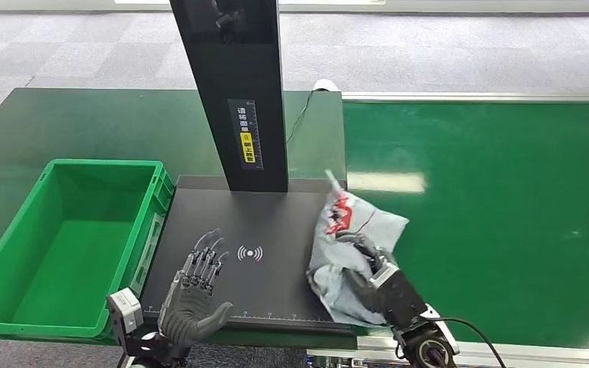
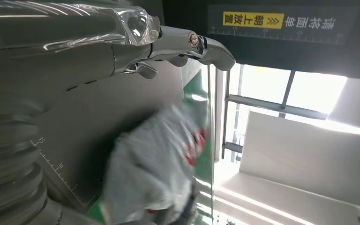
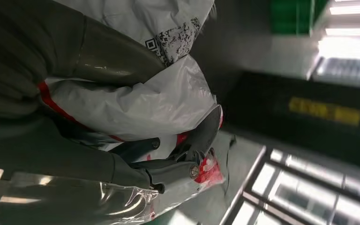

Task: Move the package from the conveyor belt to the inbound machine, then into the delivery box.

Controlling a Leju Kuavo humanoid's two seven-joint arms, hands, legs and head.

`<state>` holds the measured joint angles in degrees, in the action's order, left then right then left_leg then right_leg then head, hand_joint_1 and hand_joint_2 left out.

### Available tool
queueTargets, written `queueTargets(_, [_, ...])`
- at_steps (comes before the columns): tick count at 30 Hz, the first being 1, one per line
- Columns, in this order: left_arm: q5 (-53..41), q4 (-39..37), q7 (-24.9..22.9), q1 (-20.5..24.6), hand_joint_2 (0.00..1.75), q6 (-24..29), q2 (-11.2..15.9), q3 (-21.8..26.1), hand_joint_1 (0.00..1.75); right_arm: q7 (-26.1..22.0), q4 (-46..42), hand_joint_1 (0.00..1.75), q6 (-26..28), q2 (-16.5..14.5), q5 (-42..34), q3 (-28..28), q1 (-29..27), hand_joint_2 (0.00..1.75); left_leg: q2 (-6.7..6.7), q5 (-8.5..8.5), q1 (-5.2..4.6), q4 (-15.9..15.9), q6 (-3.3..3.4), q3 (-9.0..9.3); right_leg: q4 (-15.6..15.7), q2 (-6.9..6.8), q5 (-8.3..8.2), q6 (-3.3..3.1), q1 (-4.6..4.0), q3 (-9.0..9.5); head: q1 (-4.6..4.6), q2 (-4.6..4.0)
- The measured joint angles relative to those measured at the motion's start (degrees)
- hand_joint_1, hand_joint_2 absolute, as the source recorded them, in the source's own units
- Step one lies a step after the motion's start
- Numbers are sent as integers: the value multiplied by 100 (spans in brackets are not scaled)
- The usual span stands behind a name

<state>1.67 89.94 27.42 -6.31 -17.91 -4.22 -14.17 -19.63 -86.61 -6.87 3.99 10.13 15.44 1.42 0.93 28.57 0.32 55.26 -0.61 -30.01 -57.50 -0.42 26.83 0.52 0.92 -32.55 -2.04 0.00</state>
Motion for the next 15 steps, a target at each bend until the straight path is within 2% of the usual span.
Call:
queueTargets(2, [-28, -57, 29, 51, 175, -77, 7, 4, 0, -63, 67, 175, -512, 149, 228, 245, 22, 175, 1, 0, -1, 0, 0, -1, 0, 0, 0, 0, 0, 0, 1, 0])
queueTargets(4, [-45, -109, 46, 93, 175, -111, 13, 10, 0, -114, 120, 175, -728, 274, 342, 424, 36, 175, 3, 0, -2, 0, 0, -1, 0, 0, 0, 0, 1, 0, 1, 0])
queueTargets(15, [-51, -233, 53, 143, 175, -130, 27, 23, 0, -156, 251, 175, -927, 554, 463, 754, 181, 175, 5, 0, -1, 1, 1, 4, 0, 1, -1, 1, 1, 1, 1, 0])
